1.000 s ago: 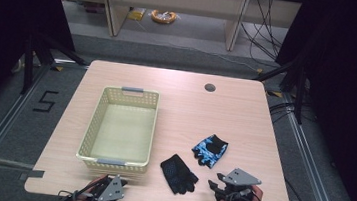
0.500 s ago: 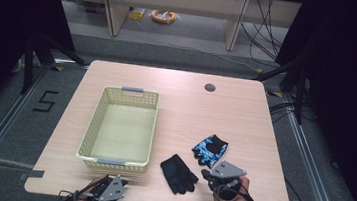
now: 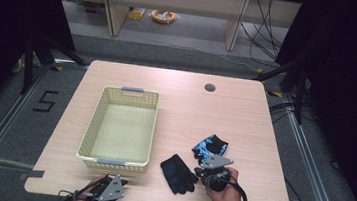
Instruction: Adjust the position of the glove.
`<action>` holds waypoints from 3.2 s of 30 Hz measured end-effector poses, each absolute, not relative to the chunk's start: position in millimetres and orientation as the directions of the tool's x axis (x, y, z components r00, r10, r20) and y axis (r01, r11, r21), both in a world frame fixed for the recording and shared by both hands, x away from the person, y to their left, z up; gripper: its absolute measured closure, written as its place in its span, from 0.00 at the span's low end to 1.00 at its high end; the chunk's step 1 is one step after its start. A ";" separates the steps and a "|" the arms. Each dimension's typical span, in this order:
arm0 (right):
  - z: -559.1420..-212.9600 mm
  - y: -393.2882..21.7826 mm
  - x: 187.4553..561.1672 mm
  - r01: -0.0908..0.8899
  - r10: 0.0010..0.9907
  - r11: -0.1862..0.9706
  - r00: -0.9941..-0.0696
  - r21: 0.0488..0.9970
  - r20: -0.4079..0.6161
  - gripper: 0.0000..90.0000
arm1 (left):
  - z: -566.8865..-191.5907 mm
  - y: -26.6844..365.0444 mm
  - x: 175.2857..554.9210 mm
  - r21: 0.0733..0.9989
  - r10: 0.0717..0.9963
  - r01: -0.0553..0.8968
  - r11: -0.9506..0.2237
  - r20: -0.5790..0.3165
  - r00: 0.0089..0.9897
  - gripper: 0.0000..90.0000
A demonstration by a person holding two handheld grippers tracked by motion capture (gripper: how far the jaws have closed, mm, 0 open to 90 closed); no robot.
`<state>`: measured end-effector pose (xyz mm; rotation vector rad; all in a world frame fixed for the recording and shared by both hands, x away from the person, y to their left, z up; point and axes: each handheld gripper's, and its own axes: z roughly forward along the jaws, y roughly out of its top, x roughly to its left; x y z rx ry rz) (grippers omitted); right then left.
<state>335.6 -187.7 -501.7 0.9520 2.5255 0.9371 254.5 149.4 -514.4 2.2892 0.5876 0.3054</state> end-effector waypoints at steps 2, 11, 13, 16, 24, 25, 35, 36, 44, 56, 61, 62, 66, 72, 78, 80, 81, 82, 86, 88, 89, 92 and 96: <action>-504.7 -185.5 334.7 0.484 0.677 0.559 -0.735 0.674 -0.034 1.00 | -514.4 149.3 254.6 0.717 0.494 0.320 -0.619 0.039 0.869 0.19; -506.8 -179.0 323.4 0.454 0.627 0.582 -0.778 0.675 -0.017 1.00 | -512.3 151.5 255.2 0.712 0.497 0.317 -0.627 0.052 0.866 0.18; -505.1 -175.8 316.1 0.461 0.630 0.583 -0.776 0.669 -0.014 1.00 | -512.7 151.4 255.1 0.719 0.504 0.321 -0.617 0.047 0.863 0.18; -501.5 -171.1 306.0 0.474 0.632 0.583 -0.775 0.659 -0.002 1.00 | -512.6 151.5 254.9 0.720 0.504 0.321 -0.615 0.046 0.862 0.18; -504.0 -152.4 296.4 0.426 0.571 0.628 -0.821 0.652 -0.014 1.00 | -512.6 151.5 255.3 0.721 0.507 0.323 -0.614 0.046 0.861 0.18; -503.7 -150.3 294.8 0.425 0.572 0.630 -0.820 0.650 -0.017 1.00 | -512.3 151.6 255.2 0.721 0.509 0.323 -0.613 0.048 0.860 0.18; -502.3 -124.8 282.4 0.384 0.521 0.645 -0.854 0.661 -0.012 1.00 | -512.6 151.6 255.6 0.719 0.507 0.323 -0.615 0.047 0.860 0.18; -501.5 -123.2 281.8 0.385 0.514 0.643 -0.858 0.662 -0.001 1.00 | -512.6 151.5 255.5 0.721 0.509 0.324 -0.612 0.045 0.860 0.18; -482.5 -135.6 310.3 0.368 0.555 0.600 -0.831 0.710 -0.039 0.94 | -512.0 150.6 258.9 0.731 0.528 0.333 -0.596 0.044 0.848 0.22; -493.7 -110.6 379.7 0.478 0.527 0.583 -0.838 0.657 0.141 0.70 | -513.8 139.2 265.4 0.750 0.548 0.352 -0.560 0.017 0.836 0.35; -502.0 -108.3 389.3 0.515 0.516 0.594 -0.833 0.618 0.199 0.76 | -513.7 135.0 267.1 0.750 0.546 0.346 -0.564 0.025 0.837 0.35; -502.2 -109.2 389.9 0.517 0.509 0.590 -0.834 0.620 0.212 0.78 | -513.9 134.6 267.2 0.750 0.546 0.348 -0.563 0.022 0.838 0.35; -504.1 -116.4 389.2 0.573 0.534 0.550 -0.801 0.608 0.272 0.95 | -513.6 134.7 267.4 0.746 0.544 0.343 -0.571 0.031 0.838 0.35; -497.1 -126.5 381.7 0.620 0.541 0.441 -0.761 0.649 0.359 0.99 | -511.8 136.1 267.2 0.756 0.546 0.344 -0.557 0.022 0.837 0.35; -471.6 -142.6 354.5 0.638 0.571 0.309 -0.717 0.705 0.399 0.99 | -510.0 137.9 266.9 0.755 0.550 0.344 -0.558 0.027 0.835 0.35; -466.6 -151.5 346.8 0.633 0.589 0.256 -0.702 0.731 0.402 0.99 | -508.4 139.0 267.0 0.750 0.548 0.342 -0.567 0.033 0.836 0.35; -465.3 -153.7 340.8 0.644 0.602 0.218 -0.680 0.733 0.418 0.99 | -508.9 138.3 266.5 0.760 0.553 0.344 -0.552 0.025 0.833 0.35; -464.8 -158.6 338.4 0.633 0.608 0.217 -0.683 0.743 0.405 0.99 | -508.3 138.9 266.9 0.756 0.549 0.339 -0.560 0.032 0.835 0.35; -466.4 -172.2 326.0 0.651 0.621 0.115 -0.637 0.751 0.457 0.99 | -508.2 138.7 266.3 0.757 0.550 0.351 -0.550 0.012 0.835 0.35; -469.9 -180.6 324.4 0.641 0.650 0.076 -0.613 0.764 0.449 0.99 | -508.1 138.7 266.2 0.757 0.550 0.350 -0.551 0.014 0.835 0.35; -472.5 -185.1 322.5 0.657 0.649 0.079 -0.605 0.750 0.462 0.99 | -508.0 138.5 266.0 0.758 0.550 0.350 -0.550 0.015 0.835 0.35; -483.3 -193.0 317.8 0.693 0.684 0.037 -0.543 0.720 0.488 0.99 | -507.9 138.4 265.5 0.761 0.553 0.341 -0.551 0.027 0.833 0.35; -492.8 -205.0 314.4 0.709 0.739 -0.003 -0.473 0.705 0.480 0.99 | -508.8 138.0 264.9 0.758 0.551 0.344 -0.555 0.025 0.834 0.36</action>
